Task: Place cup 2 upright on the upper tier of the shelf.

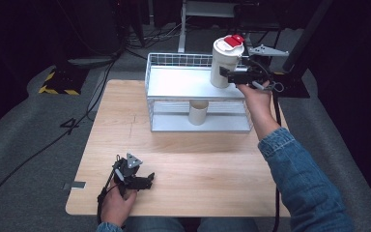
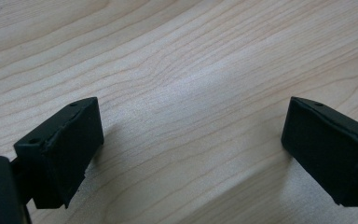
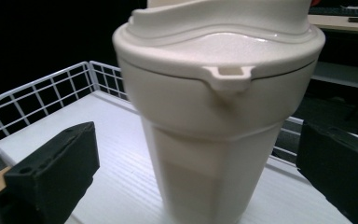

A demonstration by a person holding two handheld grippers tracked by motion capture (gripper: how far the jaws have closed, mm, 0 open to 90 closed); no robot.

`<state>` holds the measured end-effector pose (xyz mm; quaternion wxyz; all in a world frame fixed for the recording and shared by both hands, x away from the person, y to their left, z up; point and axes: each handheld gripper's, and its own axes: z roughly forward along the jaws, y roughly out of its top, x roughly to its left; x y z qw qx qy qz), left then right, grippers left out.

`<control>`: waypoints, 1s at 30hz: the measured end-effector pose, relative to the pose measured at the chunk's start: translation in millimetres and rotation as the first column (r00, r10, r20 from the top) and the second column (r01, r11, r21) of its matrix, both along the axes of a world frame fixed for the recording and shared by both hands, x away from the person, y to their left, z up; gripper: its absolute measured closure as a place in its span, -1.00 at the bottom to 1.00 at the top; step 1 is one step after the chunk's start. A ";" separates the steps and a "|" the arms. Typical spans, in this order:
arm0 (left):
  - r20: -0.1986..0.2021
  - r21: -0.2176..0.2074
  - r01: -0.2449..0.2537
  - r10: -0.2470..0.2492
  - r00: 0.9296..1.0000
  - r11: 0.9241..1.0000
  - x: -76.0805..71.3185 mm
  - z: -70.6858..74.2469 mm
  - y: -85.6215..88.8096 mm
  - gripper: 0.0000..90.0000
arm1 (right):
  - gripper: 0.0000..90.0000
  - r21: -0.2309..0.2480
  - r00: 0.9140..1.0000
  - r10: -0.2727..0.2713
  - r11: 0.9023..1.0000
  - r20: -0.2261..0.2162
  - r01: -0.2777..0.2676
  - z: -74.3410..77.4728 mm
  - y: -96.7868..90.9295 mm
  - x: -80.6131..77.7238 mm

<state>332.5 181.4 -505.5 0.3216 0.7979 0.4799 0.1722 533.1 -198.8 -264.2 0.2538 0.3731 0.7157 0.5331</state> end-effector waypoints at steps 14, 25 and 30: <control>0.003 -0.002 0.000 0.000 1.000 1.000 -0.1 -0.3 -0.1 -0.86 | -1.00 0.000 0.996 0.093 0.996 0.009 -0.093 3.7 -28.3 -48.0; -0.001 0.002 0.003 -0.003 1.000 1.000 0.4 0.2 -0.2 -0.86 | -1.00 -0.022 0.995 0.099 0.995 0.002 -0.098 -7.8 -54.9 -77.5; 0.000 -0.001 0.002 -0.002 1.000 1.000 1.2 0.0 -1.3 -0.86 | -0.96 -0.038 0.996 0.085 0.996 -0.007 -0.085 -14.2 -65.4 -90.4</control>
